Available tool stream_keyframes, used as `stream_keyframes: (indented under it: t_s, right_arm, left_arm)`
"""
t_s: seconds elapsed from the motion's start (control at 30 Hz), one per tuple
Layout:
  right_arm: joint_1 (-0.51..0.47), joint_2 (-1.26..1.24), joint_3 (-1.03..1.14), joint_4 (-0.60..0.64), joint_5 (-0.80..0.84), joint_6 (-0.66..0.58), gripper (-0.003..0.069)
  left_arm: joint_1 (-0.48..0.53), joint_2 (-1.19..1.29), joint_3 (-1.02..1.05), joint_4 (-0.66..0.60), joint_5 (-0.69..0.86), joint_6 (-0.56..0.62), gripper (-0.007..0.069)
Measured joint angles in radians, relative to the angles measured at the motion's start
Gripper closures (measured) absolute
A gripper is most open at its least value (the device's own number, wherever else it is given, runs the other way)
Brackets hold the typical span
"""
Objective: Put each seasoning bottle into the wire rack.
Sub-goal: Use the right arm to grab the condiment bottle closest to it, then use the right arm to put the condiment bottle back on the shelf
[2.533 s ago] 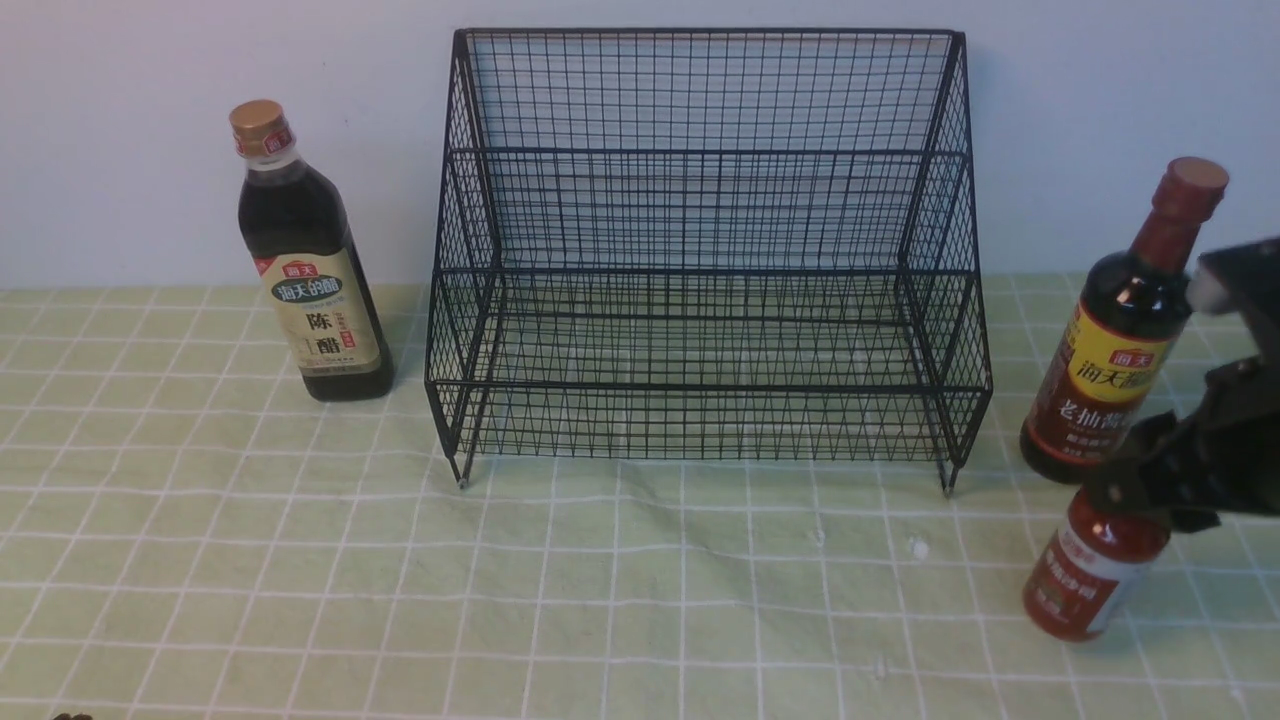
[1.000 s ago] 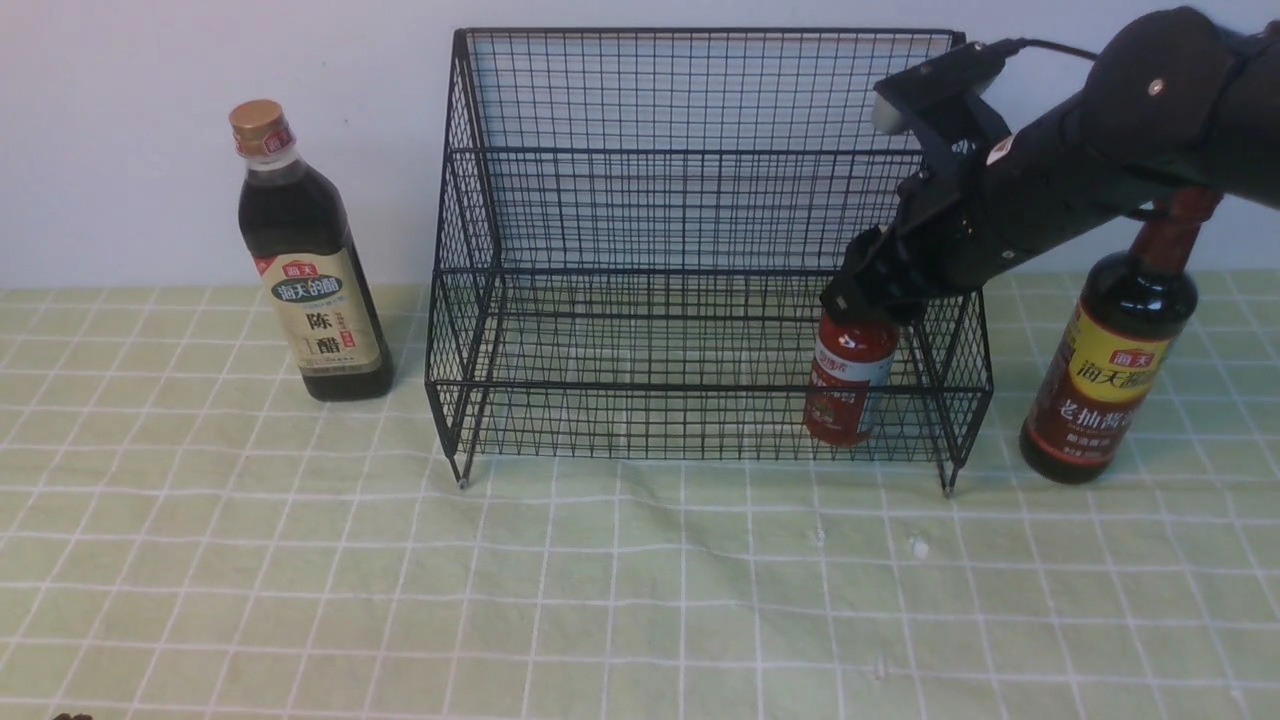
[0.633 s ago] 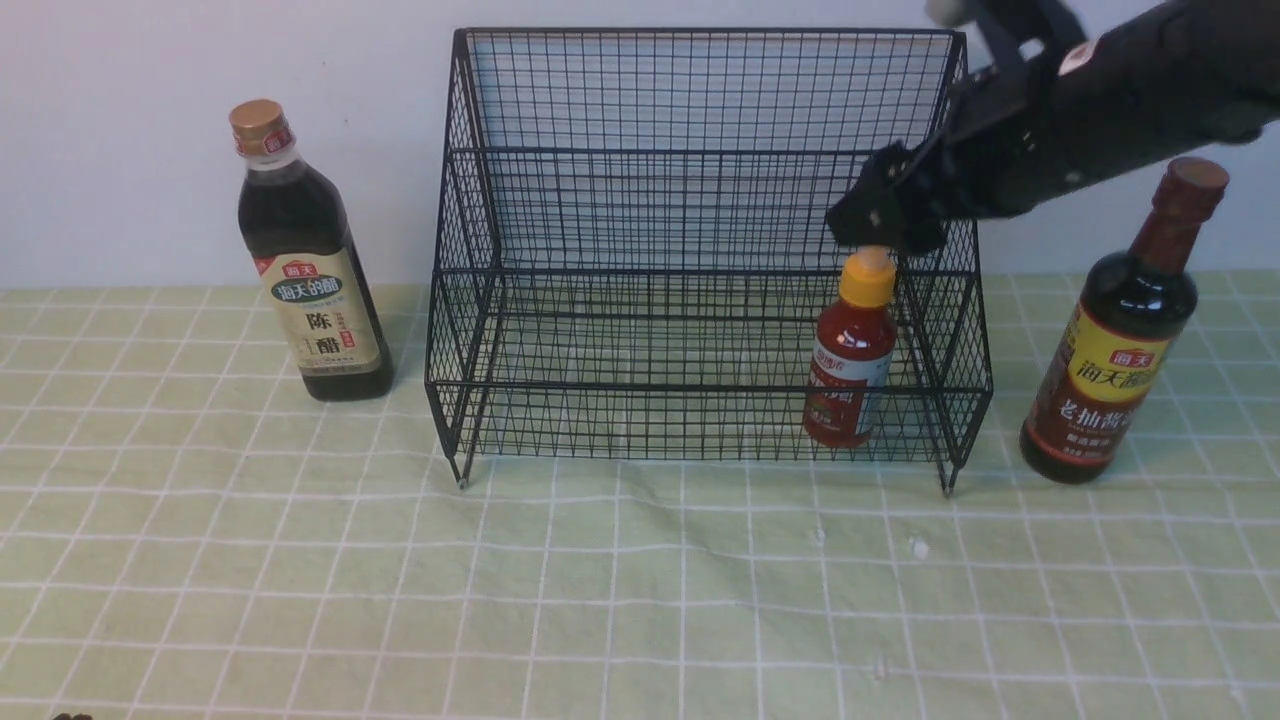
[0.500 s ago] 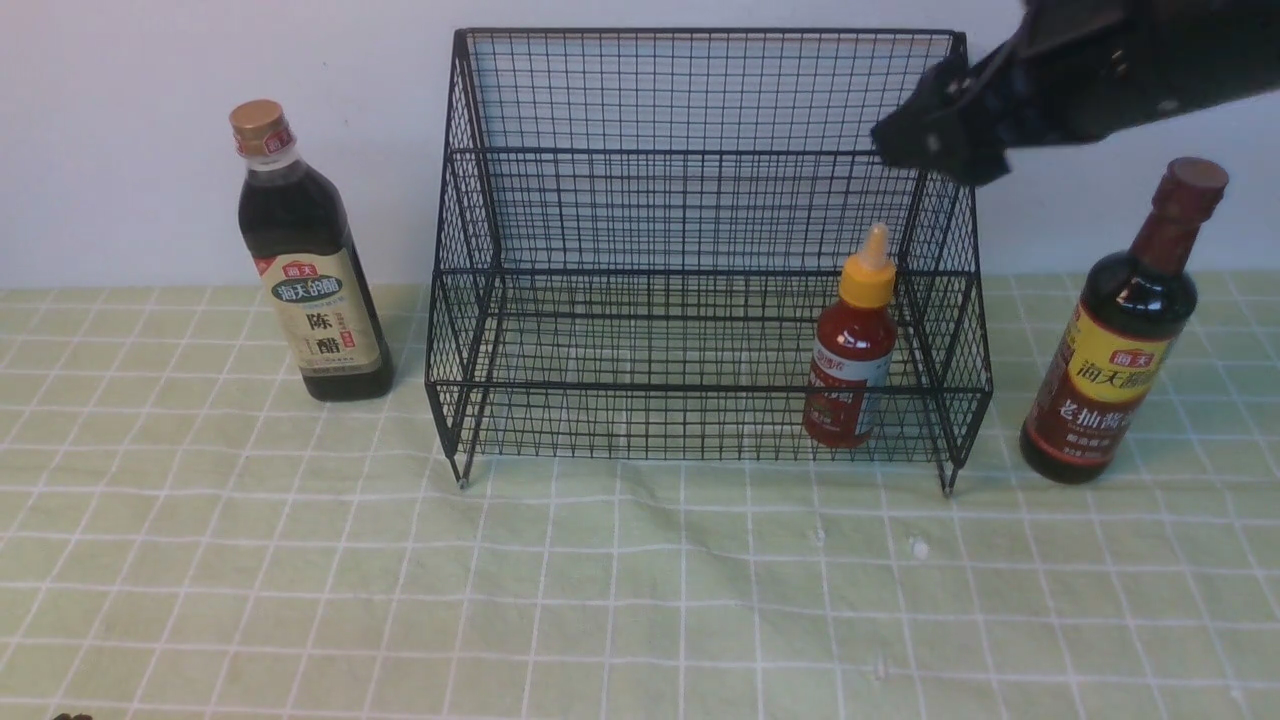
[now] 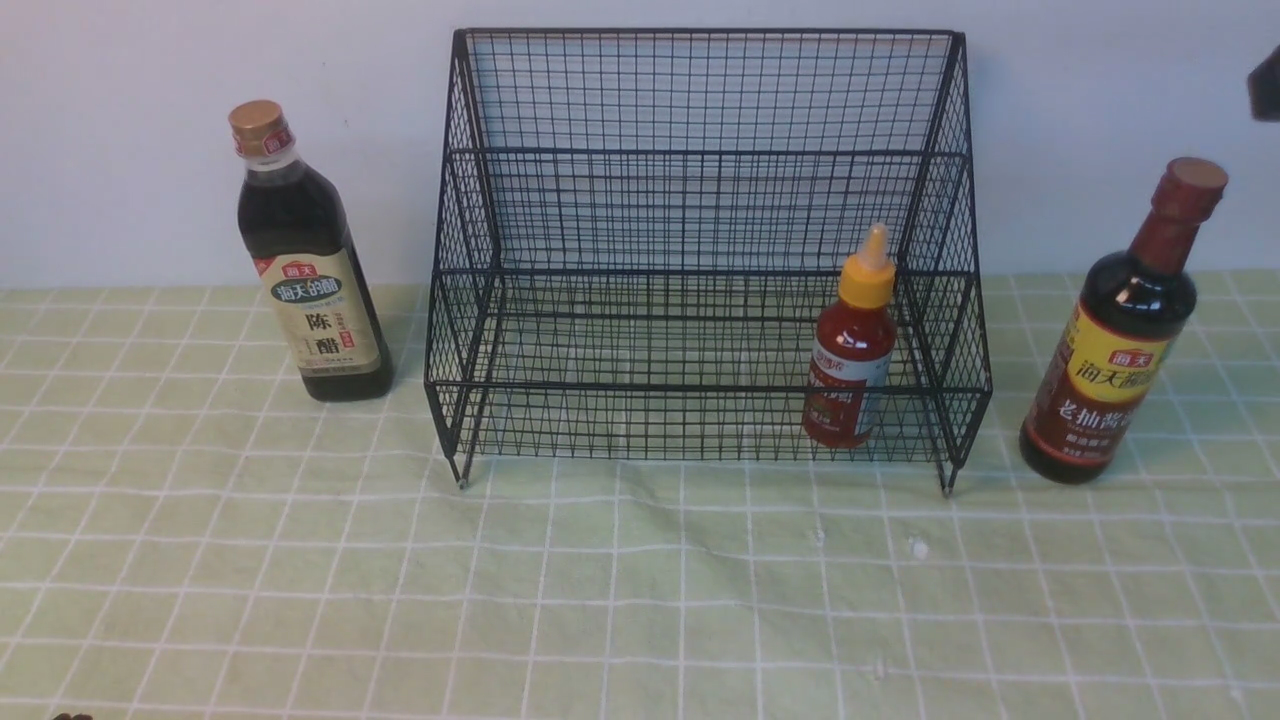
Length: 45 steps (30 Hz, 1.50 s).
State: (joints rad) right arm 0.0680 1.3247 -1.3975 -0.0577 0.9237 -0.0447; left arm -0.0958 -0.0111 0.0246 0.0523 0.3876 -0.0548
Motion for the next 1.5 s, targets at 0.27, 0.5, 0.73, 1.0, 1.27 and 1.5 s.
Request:
stream_keyframes:
  t_s: [0.27,0.5,0.73,1.0,1.27,1.5]
  right_arm:
    - [-0.002,0.055,0.189,0.019,-0.313,0.086,0.0101]
    - [-0.002,0.134,0.208,0.018,-0.437,0.116,0.0101]
    - [-0.002,0.206,0.208,-0.02,-0.418,0.119,0.0101]
    - [-0.002,0.233,0.21,-0.077,-0.434,0.118,0.0356]
    - [-0.001,0.178,0.223,-0.123,-0.373,0.124,0.0383]
    - [-0.001,0.04,0.223,-0.138,-0.377,0.115,0.0383]
  left_arm:
    - [0.0,0.0,0.0,0.0,0.0,0.0,0.0631]
    - [0.0,0.0,0.0,0.0,0.0,0.0,0.0631]
    - [0.0,0.0,0.0,0.0,0.0,0.0,0.0631]
    - [0.0,0.0,0.0,0.0,0.0,0.0,0.0631]
    - [0.0,0.0,0.0,-0.001,0.0,0.0,0.0631]
    - [0.0,0.0,0.0,-0.001,0.0,0.0,0.0631]
